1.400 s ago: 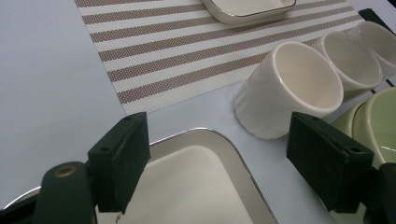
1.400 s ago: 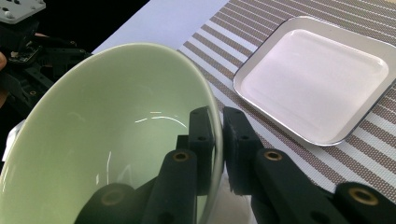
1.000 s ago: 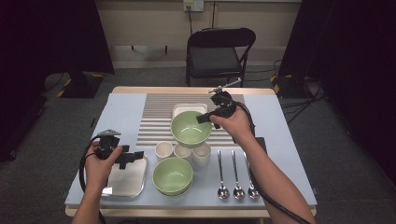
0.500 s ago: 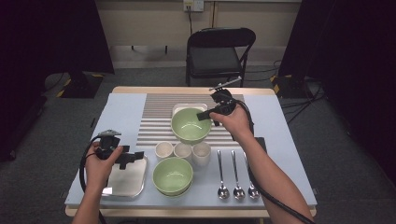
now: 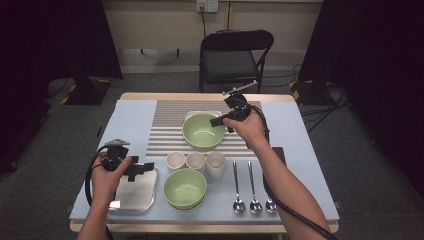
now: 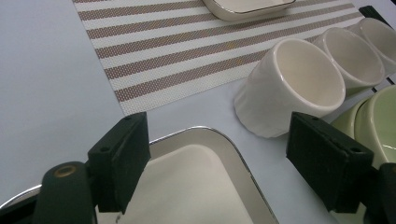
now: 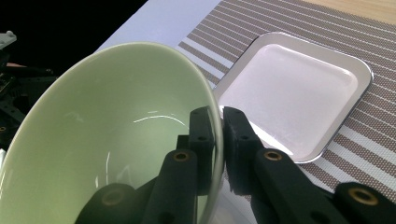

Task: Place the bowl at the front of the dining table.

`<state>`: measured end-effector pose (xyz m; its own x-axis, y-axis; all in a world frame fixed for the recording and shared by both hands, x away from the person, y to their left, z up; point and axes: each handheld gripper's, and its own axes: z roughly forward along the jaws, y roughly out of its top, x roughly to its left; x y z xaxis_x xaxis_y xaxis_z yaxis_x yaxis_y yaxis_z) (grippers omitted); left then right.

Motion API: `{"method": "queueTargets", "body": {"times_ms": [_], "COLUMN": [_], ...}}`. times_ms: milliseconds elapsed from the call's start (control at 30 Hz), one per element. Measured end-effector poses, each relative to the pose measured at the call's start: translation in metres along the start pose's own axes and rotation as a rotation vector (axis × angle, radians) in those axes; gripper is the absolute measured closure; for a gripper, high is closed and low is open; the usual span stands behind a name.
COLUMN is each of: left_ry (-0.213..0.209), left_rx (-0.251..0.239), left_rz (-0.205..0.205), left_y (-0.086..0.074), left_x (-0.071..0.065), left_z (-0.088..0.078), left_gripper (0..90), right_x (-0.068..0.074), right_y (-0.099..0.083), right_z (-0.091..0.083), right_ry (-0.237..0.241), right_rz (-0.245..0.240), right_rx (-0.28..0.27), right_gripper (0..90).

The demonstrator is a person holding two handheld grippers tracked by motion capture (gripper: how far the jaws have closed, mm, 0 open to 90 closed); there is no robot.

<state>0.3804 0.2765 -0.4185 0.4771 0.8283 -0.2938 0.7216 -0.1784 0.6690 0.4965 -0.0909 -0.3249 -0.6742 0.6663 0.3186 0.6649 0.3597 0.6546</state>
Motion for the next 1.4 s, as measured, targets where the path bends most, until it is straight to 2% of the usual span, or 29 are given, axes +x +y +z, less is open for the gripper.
{"method": "queueTargets", "body": {"times_ms": [300, 1400], "left_ry": [-0.001, -0.002], "left_rx": [0.004, 0.004], "left_rz": [-0.002, -0.002], "left_y": [0.000, -0.001], "left_x": [-0.001, 0.001], "left_z": [0.002, 0.001], "left_gripper": [21.4, 21.4], "right_x": [-0.005, -0.022], "right_y": [0.001, 0.008], "right_z": [0.004, 0.017], "right_ry": [-0.018, -0.095], "right_rz": [0.010, 0.060], "right_rx": [-0.001, -0.061], "right_gripper": [82.7, 82.8]}}
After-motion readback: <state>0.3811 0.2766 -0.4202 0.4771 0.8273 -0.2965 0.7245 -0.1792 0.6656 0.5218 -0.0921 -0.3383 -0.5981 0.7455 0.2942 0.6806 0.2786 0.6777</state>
